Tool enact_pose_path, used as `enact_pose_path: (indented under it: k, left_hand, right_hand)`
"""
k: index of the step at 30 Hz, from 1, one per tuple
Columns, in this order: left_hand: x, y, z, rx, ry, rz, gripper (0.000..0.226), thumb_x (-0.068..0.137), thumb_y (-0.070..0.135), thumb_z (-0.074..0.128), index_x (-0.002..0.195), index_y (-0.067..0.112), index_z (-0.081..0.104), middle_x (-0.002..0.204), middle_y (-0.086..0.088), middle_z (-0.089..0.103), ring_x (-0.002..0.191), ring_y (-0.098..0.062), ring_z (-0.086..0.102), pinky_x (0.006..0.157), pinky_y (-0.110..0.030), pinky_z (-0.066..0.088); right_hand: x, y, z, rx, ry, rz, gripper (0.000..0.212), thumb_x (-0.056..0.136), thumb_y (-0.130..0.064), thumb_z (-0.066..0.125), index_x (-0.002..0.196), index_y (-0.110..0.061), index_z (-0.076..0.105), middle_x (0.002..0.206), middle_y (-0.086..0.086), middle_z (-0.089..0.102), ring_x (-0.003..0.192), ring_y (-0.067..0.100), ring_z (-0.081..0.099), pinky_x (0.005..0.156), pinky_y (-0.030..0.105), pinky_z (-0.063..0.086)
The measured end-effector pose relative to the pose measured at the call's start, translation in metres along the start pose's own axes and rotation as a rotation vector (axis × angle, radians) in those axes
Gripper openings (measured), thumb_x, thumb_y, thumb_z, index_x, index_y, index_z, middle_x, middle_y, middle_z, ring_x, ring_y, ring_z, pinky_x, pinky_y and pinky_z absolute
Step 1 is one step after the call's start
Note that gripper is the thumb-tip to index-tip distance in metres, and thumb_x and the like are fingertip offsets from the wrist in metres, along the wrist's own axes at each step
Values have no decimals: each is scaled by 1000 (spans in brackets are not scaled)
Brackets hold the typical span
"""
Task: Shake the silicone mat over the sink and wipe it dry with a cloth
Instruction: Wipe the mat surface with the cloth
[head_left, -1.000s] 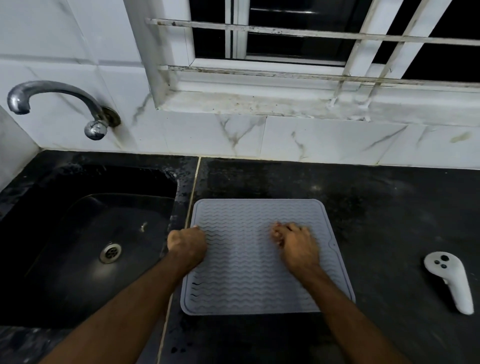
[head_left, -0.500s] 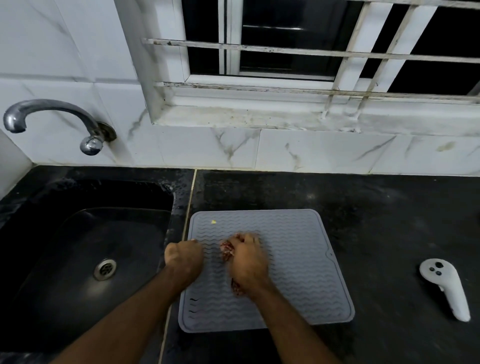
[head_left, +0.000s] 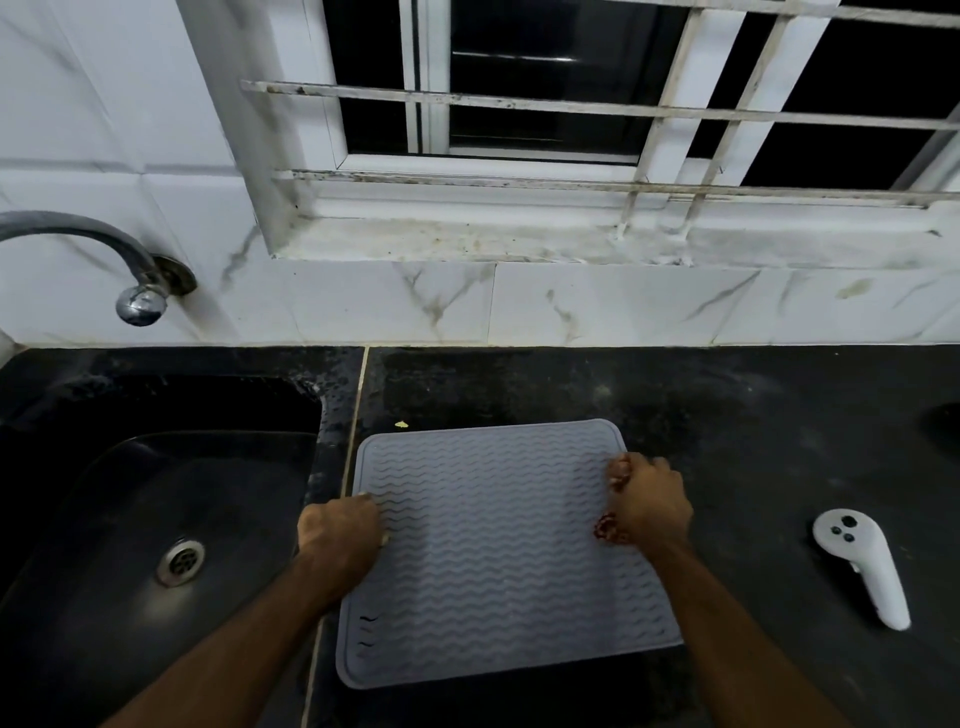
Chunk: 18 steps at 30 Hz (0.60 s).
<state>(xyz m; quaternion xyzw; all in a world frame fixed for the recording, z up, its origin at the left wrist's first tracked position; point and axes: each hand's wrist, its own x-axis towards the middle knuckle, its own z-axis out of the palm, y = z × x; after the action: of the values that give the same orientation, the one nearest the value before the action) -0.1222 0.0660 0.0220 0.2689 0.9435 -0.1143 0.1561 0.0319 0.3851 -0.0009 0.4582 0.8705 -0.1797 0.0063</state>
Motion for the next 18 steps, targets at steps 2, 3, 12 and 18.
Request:
enact_pose_path:
  k: [2, 3, 12, 18]
  left_hand:
    - [1, 3, -4, 27, -11, -1, 31, 99, 40, 51, 123, 21, 58, 122, 3, 65, 110, -17, 64, 88, -33, 47]
    - [2, 6, -6, 46, -19, 4, 30, 99, 38, 52, 123, 21, 59, 123, 2, 65, 112, -17, 63, 90, -33, 47]
    - [6, 10, -13, 130, -45, 41, 28, 99, 34, 54, 123, 21, 63, 123, 1, 66, 113, -18, 63, 91, -33, 47]
    - [6, 2, -5, 59, -26, 56, 32, 99, 38, 50, 125, 22, 59, 127, 1, 64, 116, -19, 62, 92, -36, 46]
  right_hand:
    - [-1, -6, -2, 7, 21, 23, 36, 99, -38, 46, 129, -23, 58, 129, 10, 52, 118, 33, 51, 93, 44, 49]
    - [-7, -17, 2, 46, 42, -6, 32, 97, -35, 50, 126, -25, 60, 127, 7, 54, 115, 30, 54, 90, 39, 50]
    - [-81, -117, 73, 28, -138, -380, 41, 95, -36, 54, 136, -32, 52, 142, 2, 42, 130, 24, 37, 105, 42, 41]
    - [-37, -36, 32, 84, -1, -153, 35, 96, -34, 56, 131, -28, 58, 134, 9, 49, 120, 29, 47, 101, 42, 45]
